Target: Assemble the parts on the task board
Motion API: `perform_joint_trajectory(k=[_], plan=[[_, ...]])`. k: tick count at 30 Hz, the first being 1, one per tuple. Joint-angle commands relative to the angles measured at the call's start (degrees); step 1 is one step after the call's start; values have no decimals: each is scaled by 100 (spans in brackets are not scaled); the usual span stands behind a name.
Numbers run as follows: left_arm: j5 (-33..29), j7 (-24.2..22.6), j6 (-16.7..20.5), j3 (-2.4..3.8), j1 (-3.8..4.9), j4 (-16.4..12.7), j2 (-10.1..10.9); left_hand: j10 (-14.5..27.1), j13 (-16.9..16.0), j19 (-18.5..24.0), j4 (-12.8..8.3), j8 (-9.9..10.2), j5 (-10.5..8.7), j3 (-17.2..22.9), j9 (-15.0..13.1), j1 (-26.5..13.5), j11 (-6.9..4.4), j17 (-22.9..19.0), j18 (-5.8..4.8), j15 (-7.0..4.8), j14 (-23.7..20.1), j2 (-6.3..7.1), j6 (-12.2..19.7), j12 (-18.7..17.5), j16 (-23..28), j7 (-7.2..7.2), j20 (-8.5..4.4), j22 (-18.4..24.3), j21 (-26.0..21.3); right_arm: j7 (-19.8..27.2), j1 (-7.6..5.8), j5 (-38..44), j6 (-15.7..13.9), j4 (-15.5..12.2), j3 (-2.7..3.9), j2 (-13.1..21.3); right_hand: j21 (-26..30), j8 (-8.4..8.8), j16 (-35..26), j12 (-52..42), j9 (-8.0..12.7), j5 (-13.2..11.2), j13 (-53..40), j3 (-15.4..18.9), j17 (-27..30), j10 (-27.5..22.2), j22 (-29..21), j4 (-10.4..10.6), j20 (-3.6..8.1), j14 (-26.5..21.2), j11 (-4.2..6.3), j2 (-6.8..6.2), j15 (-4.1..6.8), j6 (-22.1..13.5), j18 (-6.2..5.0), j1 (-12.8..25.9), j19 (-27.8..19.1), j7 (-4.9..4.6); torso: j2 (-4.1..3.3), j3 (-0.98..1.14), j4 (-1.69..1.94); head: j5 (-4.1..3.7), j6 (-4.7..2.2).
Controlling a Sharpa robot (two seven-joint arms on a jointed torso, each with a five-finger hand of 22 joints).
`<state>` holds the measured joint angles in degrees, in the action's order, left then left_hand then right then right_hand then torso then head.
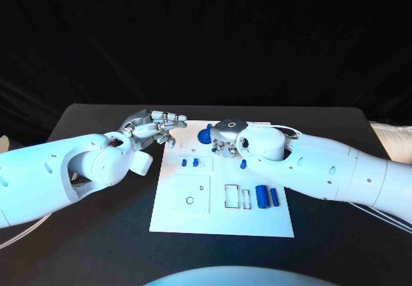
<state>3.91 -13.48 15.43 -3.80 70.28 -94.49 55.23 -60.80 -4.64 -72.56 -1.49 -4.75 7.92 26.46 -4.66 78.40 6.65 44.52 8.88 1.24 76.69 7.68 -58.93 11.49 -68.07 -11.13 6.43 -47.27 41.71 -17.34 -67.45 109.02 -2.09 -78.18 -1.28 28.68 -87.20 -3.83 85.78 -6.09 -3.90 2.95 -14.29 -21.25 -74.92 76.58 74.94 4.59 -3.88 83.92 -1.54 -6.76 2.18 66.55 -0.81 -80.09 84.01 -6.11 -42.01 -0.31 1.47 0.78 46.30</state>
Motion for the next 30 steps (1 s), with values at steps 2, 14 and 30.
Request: perform_joint_trajectory(k=[2,14,30], plan=[[16,-10,6,3,4,-16,-6,40,5,15,-24,-13,9,-3,8,18,12,-5,103,12,-27,-19,43,33,-15,11,40,5,-30,-164,103,98,504,101,-89,38,26,0,62,-80,-10,-16,-68,7,-1024,19,1154,-61,43,500,30,78,54,11,-25,-77,374,71,1,0,-1,-4,9],[16,-5,11,3,4,-16,-3,48,6,13,-25,-11,9,-3,10,18,15,-13,102,14,-30,-19,50,36,-12,8,41,1,-26,-80,103,122,491,86,-89,73,-186,10,65,-429,3,-17,-474,73,-1026,-65,1398,-228,113,504,71,40,75,0,48,-158,530,98,0,2,-5,-21,18],[16,-1,16,2,4,-22,1,48,6,13,-25,-11,9,-3,10,18,15,-13,102,14,-30,-19,50,36,-12,8,41,1,-26,23,103,155,490,112,-101,102,-280,1,179,-4552,11,-30,-4441,266,-1180,-455,1506,-395,222,538,190,99,201,-46,81,-65,599,207,-3,4,-8,-45,35]])
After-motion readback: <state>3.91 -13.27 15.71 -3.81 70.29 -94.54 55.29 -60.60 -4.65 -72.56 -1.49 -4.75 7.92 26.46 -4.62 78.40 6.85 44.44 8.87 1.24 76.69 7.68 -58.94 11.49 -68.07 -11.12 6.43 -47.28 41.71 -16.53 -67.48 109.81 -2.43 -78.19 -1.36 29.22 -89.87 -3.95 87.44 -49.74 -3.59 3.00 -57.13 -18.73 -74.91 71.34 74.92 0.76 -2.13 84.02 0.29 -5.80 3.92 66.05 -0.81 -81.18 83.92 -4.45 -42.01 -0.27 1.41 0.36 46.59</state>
